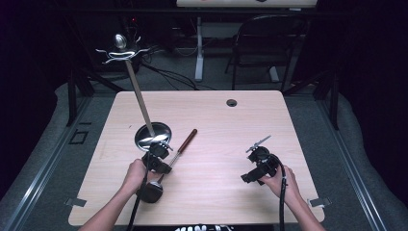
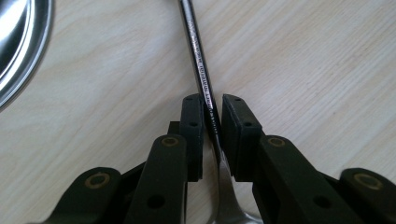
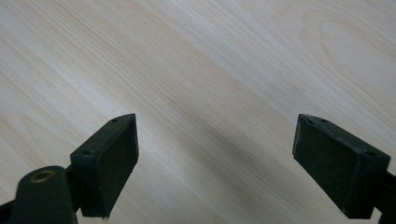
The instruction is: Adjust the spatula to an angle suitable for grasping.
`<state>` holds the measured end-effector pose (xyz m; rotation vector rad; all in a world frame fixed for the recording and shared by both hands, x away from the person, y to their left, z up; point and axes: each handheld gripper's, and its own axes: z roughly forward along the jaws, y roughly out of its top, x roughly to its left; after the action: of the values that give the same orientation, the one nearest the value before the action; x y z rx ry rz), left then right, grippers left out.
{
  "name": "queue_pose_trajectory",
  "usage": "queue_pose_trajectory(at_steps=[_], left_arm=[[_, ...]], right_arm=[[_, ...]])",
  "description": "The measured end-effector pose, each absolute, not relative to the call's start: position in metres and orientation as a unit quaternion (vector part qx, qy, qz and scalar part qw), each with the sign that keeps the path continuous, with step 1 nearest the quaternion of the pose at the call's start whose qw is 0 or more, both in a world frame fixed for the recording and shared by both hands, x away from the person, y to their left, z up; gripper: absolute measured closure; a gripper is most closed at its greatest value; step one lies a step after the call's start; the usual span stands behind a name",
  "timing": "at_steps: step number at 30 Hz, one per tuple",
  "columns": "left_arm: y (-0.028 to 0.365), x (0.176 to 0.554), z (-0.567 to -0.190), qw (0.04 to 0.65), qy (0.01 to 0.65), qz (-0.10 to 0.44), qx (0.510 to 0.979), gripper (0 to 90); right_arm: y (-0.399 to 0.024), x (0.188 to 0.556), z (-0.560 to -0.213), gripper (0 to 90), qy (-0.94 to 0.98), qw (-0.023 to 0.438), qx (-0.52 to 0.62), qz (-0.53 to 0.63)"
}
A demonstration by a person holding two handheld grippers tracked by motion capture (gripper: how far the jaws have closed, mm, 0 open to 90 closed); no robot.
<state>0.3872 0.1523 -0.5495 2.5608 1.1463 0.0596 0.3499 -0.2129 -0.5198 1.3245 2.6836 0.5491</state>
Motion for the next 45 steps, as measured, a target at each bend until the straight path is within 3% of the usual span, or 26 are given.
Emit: queue_pose_trajectory(at_steps=[14, 18, 27, 45], left_arm=[[0.181, 0.391, -0.547, 0.139, 0.410, -0.008, 0.901, 83.1], [0.179, 0.394, -0.542, 0.154, 0.412, -0.005, 0.898, 73.3], [0.155, 0.413, -0.537, 0.161, 0.413, 0.012, 0.896, 70.8], [0.139, 0.431, -0.546, 0.140, 0.408, 0.006, 0.902, 82.9]], right_arm=[[-0.211, 0.349, -0.521, 14.3, 0.881, 0.045, 0.435, 0.182], [-0.211, 0.349, -0.521, 14.3, 0.882, 0.048, 0.432, 0.180], [-0.211, 0.351, -0.521, 14.3, 0.883, 0.045, 0.432, 0.178], [-0.211, 0.352, -0.521, 14.4, 0.883, 0.044, 0.432, 0.180]])
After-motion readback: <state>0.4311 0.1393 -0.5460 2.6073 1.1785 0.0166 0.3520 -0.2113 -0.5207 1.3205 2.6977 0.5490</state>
